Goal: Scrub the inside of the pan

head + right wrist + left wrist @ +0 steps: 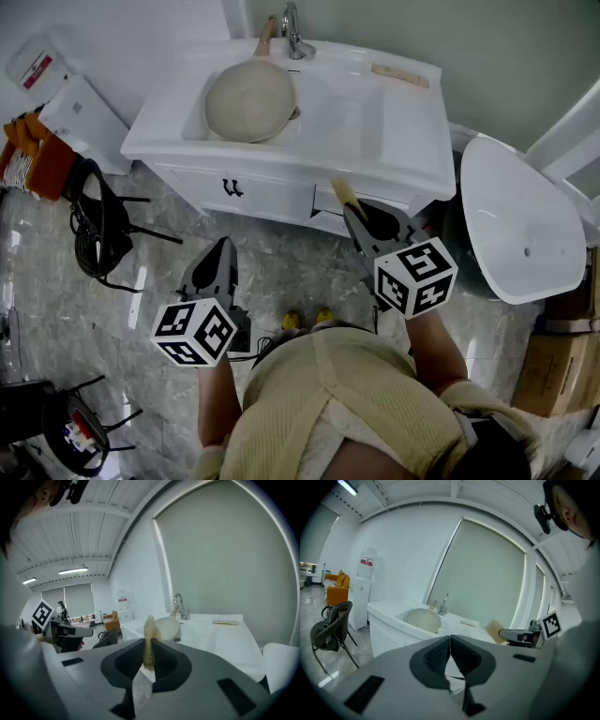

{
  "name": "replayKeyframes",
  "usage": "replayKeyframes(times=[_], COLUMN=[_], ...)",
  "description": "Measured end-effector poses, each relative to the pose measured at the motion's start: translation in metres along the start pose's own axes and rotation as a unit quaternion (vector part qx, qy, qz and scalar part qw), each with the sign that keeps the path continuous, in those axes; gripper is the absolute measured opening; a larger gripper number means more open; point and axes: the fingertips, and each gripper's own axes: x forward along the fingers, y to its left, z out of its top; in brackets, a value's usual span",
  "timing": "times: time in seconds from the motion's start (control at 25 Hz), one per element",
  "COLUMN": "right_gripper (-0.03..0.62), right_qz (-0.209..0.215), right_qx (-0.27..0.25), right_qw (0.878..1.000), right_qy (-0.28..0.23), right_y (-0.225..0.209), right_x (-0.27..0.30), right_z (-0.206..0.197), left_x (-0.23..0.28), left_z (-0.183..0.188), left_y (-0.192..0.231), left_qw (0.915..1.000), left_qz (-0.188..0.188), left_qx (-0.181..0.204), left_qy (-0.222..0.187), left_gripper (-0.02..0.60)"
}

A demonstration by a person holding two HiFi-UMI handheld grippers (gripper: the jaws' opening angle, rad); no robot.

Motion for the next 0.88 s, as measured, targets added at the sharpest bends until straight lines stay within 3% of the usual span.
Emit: replayKeyframes(times=[0.56,0.88], right_gripper=[0.054,0.054], right_qz=[0.025,0.042], right_qx=[0.01,-0.001], right_qw=[0.999,0.999], right_qy=[0.017,0.027], right_y=[-0.031,-0.026], right_x=[0.005,0.024], right_z=[-0.013,-0.011], left_x=[0.025,0.033], left_z=[-0.013,-0.007], left_y=[-0.026,-0.009], left_qw=[0.9999,0.9995], left_qz=[0.014,0.032], left_qx=[-0.002,0.0], left_qy=[0.006,0.003], left_gripper=[0.06,0.06])
